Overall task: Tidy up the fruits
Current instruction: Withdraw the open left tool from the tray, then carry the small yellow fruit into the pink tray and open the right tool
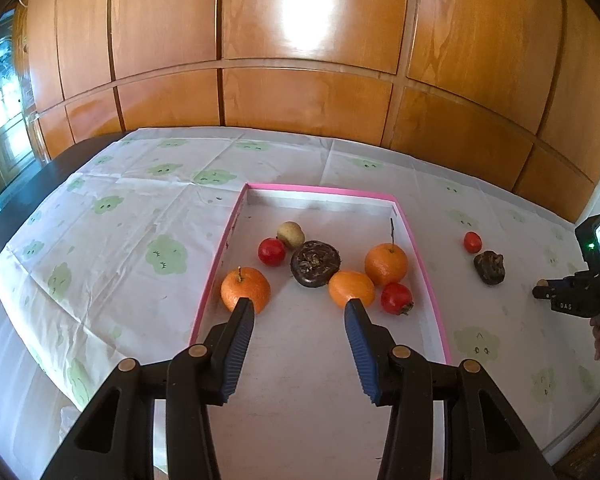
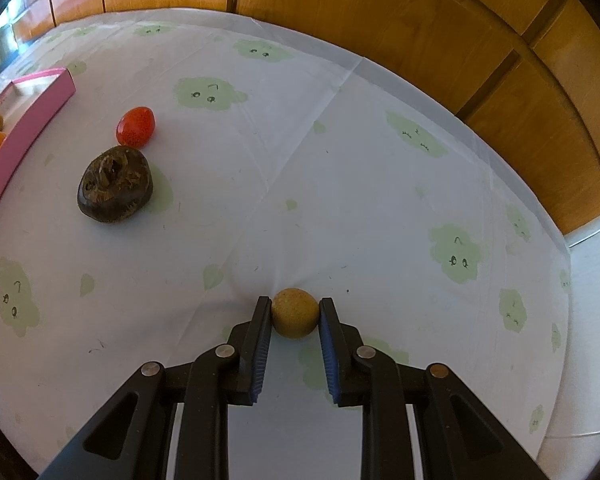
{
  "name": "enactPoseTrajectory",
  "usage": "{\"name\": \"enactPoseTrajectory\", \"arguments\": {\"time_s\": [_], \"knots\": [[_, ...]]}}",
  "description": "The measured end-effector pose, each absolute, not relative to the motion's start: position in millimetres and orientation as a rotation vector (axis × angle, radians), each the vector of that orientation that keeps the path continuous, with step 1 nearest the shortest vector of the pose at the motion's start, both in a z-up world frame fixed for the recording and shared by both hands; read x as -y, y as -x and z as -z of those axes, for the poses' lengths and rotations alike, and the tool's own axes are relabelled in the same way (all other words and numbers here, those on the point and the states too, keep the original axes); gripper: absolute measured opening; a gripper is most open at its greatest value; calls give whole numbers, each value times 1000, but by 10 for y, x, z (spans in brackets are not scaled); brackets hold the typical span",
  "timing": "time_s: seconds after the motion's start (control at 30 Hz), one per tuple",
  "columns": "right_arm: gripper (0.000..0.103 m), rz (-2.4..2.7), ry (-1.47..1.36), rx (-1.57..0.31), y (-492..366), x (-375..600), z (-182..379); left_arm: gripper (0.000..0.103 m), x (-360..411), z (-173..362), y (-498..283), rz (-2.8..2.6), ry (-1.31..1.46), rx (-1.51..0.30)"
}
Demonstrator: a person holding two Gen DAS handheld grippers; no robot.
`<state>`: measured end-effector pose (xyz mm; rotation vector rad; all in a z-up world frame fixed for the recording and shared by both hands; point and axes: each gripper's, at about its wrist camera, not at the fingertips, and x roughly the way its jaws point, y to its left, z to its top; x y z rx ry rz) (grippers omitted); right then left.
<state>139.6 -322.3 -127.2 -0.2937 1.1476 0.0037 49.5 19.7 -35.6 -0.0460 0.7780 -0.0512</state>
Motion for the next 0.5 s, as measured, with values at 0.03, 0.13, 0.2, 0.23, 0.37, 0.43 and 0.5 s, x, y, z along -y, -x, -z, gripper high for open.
{"name": "enactPoseTrajectory", "arguments": {"time_s": [0.03,0.13,0.2,0.23,0.37,0.43,0.5], "knots": [[23,10,298,-1154,-1408,3215,1266,48,-209,356,-491,51,47,-778],[23,29,276,-1165,-1419,3194,1235,48,-249,365,-484,50,55,-781],[23,21,241,-1151,-1404,3177,1173,48,-272,369,-477,50,60,-781],[23,14,228,-1138,-1387,3155,1134,48,-291,372,-473,49,62,-781],[23,-62,163,-1081,-1314,2970,955,48,-342,388,-462,44,74,-781],[23,-119,147,-1054,-1274,2835,878,48,-359,393,-459,41,80,-781],[23,-167,145,-1033,-1232,2686,818,48,-368,394,-453,40,84,-779]]}}
